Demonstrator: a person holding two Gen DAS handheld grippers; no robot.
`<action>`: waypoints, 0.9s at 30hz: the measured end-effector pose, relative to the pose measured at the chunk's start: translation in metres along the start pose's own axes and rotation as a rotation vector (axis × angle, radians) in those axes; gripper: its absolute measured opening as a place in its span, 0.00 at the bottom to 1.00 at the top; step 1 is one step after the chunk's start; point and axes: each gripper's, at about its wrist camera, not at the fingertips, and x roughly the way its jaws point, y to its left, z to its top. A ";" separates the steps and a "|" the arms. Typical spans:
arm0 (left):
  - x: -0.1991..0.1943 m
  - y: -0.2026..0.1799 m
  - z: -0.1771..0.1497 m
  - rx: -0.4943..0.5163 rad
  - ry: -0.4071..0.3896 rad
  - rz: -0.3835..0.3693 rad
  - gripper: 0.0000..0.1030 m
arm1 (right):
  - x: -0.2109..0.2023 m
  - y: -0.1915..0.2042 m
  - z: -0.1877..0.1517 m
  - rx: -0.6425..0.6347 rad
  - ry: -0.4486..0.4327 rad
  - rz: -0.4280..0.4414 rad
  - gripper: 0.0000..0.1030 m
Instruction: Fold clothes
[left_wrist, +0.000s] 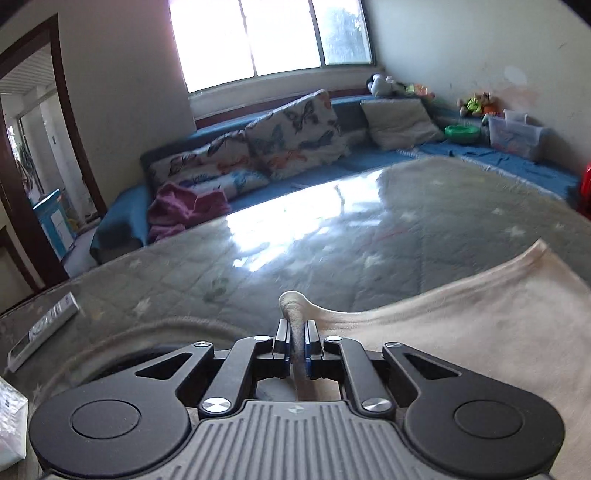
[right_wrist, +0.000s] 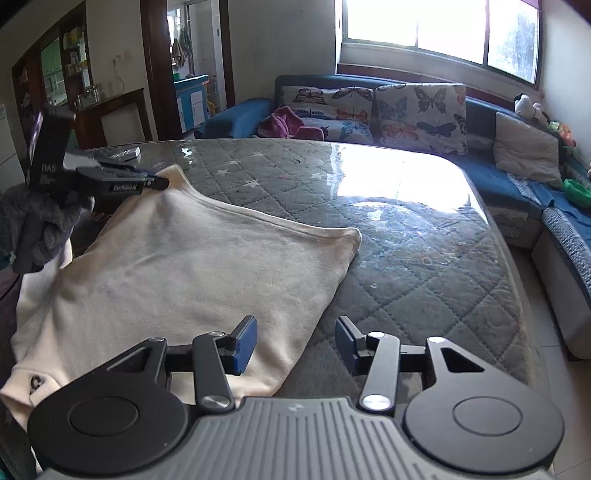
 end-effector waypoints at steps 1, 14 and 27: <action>0.004 0.002 -0.003 -0.002 0.015 0.010 0.08 | 0.004 0.000 0.003 -0.005 0.004 0.006 0.46; -0.003 0.007 0.006 -0.032 0.020 -0.102 0.15 | 0.098 0.001 0.061 -0.098 0.060 0.025 0.44; -0.050 0.025 -0.013 -0.090 0.012 -0.115 0.17 | 0.065 0.028 0.059 -0.177 0.019 0.072 0.44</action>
